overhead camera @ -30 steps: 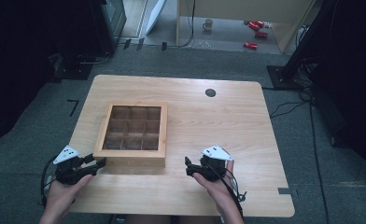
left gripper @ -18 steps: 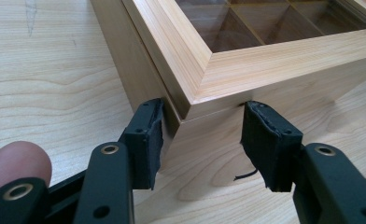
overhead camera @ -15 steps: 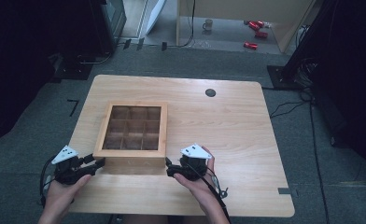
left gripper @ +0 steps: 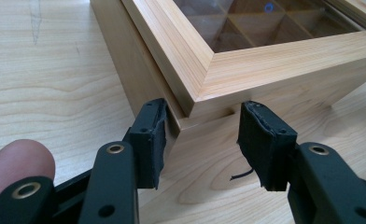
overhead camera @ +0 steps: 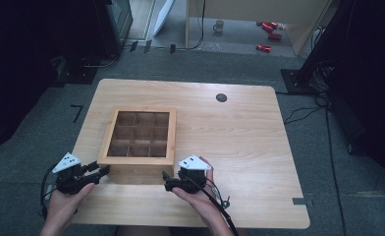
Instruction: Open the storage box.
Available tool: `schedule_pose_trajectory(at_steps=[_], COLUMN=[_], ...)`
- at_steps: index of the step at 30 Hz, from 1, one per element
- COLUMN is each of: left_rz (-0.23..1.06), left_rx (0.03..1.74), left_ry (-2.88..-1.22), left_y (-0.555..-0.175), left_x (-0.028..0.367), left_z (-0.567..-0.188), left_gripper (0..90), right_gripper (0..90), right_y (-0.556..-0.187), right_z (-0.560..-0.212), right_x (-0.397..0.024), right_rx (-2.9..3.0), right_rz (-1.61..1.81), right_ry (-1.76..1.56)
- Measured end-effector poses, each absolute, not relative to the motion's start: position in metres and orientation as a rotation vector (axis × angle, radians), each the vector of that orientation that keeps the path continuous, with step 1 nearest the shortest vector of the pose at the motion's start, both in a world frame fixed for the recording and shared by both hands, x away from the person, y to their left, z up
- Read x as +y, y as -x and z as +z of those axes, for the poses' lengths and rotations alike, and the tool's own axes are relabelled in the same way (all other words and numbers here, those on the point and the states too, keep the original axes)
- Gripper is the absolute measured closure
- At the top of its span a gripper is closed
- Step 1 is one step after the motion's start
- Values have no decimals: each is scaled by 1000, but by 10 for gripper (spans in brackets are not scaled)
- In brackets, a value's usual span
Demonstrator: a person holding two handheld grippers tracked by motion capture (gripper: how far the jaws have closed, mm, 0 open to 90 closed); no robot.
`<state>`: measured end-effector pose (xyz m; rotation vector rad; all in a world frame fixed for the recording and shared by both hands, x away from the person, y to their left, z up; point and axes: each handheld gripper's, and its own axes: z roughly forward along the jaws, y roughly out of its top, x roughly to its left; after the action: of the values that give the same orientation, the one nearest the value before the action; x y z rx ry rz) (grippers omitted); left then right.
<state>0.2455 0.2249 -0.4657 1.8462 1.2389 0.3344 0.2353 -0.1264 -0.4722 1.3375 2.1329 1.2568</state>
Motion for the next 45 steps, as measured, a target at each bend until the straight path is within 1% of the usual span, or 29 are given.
schedule_pose_trajectory(at_steps=[9,20,25,29,34,35,36,45], left_rz=[335,335,326,346,375,420,432,463], left_rx=[1223,1216,1212,1198,1193,1199,1204,1293], left_ry=[-1809,-1797,-1779,-1793,-1818,-1843,-1850,-1872], left_y=[-245,-246,-246,-246,-244,-243,-242,-243], left_x=[226,227,228,228,236,239,241,260], left_z=[-463,-462,-462,-461,-462,-463,-463,-478], left_gripper=[525,524,524,528,470,457,440,350], right_gripper=[150,219,219,216,208,206,202,189], right_y=[-240,-247,-248,-249,-252,-252,-253,-263], right_z=[-471,-470,-468,-464,-456,-453,-451,-421], right_x=[-121,-115,-113,-111,-110,-110,-110,-111], right_rx=[2124,2056,2051,2067,2076,2075,2073,2045], right_rz=[1264,1243,1236,1225,1233,1239,1244,1262], right_ry=[-1309,-1328,-1312,-1280,-1264,-1261,-1253,-1197])
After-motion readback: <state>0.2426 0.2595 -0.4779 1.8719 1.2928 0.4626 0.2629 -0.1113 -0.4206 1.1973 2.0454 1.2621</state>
